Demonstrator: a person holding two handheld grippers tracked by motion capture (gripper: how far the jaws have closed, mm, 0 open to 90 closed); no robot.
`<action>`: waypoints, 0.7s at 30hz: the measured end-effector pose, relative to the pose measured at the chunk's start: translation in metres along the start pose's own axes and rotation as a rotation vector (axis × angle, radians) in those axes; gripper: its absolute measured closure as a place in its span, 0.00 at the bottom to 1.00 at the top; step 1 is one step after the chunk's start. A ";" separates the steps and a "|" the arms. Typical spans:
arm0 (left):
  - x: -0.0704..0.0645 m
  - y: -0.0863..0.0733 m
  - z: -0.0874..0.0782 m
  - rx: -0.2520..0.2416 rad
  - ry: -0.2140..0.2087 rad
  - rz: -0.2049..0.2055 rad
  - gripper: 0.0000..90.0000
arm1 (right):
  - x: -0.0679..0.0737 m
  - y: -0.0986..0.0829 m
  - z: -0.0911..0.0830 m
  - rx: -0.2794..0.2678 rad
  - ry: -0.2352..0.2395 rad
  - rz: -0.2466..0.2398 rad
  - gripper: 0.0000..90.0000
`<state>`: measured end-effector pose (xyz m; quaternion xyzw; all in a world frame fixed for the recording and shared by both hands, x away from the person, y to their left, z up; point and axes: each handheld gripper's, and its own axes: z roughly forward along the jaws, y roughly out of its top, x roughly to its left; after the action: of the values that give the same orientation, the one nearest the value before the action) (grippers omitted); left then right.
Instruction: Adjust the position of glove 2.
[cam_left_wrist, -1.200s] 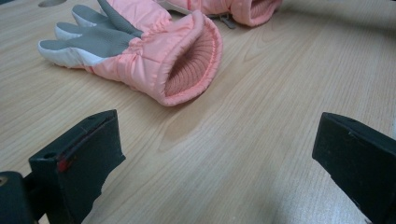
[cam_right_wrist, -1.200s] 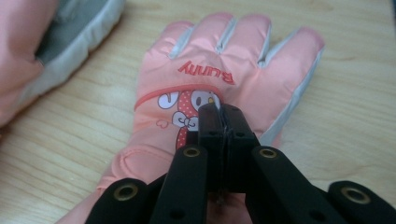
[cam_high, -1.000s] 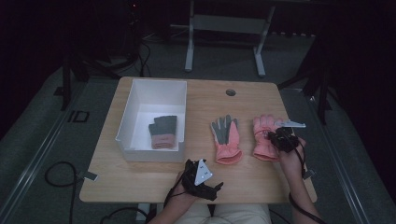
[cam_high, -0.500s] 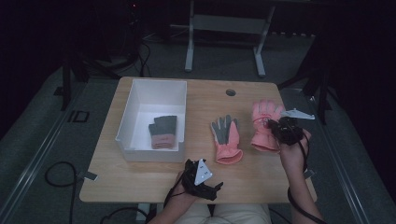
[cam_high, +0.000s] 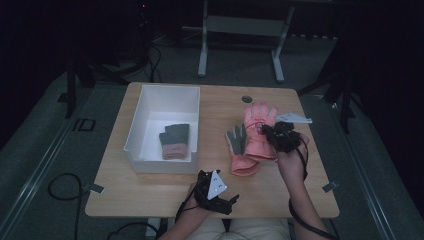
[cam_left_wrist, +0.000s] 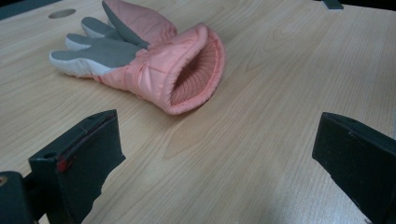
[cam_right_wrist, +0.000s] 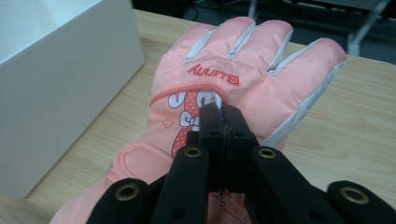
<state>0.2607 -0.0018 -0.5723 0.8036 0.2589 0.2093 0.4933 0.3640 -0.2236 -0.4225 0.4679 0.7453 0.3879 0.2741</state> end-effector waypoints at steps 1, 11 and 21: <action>0.000 0.000 0.000 0.001 -0.001 -0.001 0.01 | 0.004 0.000 0.002 0.001 0.004 -0.007 0.99; 0.000 0.001 -0.002 -0.002 0.006 0.005 0.01 | 0.022 -0.017 0.028 0.068 0.041 -0.006 0.99; 0.001 0.001 -0.001 -0.001 0.004 0.002 0.01 | 0.017 -0.035 0.056 0.148 0.045 -0.035 0.98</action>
<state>0.2610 -0.0002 -0.5711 0.8032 0.2591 0.2116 0.4929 0.3839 -0.1992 -0.4831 0.4650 0.7859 0.3374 0.2288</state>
